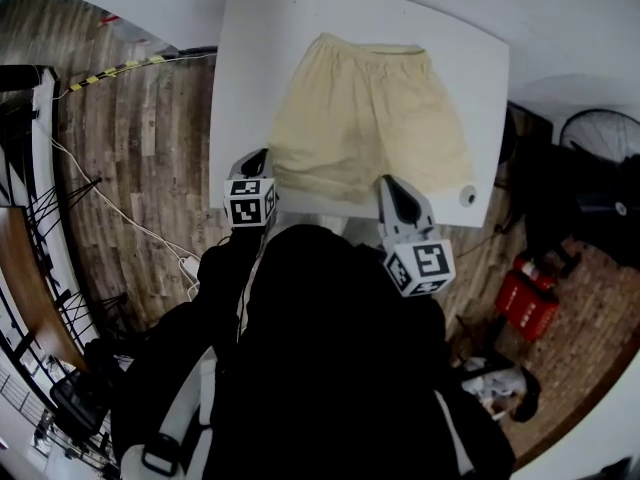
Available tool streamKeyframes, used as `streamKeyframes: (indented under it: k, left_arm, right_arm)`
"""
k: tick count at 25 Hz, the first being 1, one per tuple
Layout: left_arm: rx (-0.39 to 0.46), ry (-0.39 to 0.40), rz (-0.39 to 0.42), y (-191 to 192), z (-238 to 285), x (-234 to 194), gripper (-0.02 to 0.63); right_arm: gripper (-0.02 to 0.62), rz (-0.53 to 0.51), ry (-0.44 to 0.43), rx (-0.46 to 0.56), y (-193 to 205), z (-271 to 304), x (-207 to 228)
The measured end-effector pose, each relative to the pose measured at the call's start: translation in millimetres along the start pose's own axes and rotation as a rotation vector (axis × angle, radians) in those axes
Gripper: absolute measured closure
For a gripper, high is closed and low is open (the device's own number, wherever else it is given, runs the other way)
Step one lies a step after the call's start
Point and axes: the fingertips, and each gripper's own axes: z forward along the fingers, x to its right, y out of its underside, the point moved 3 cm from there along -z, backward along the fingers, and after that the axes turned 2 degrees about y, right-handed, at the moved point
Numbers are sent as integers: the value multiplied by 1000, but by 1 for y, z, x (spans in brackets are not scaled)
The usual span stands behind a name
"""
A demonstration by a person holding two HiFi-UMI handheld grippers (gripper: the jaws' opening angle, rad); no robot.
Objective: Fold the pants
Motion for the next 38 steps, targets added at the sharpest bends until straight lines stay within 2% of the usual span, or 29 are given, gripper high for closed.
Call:
streamKeyframes:
  k: [9, 17, 26, 38]
  left_arm:
    - [79, -43, -36, -30, -29, 43, 600]
    - [148, -8, -79, -66, -46, 96, 600]
    - [179, 64, -138, -91, -57, 159, 601]
    - [175, 160, -108, -108, -48, 256, 601]
  right_arm:
    - [591, -34, -65, 96, -28, -17, 35]
    - [591, 9, -94, 112, -26, -37, 78]
    - [591, 34, -110, 140, -26, -48, 119]
    - [591, 101, -106, 167, -18, -68, 171]
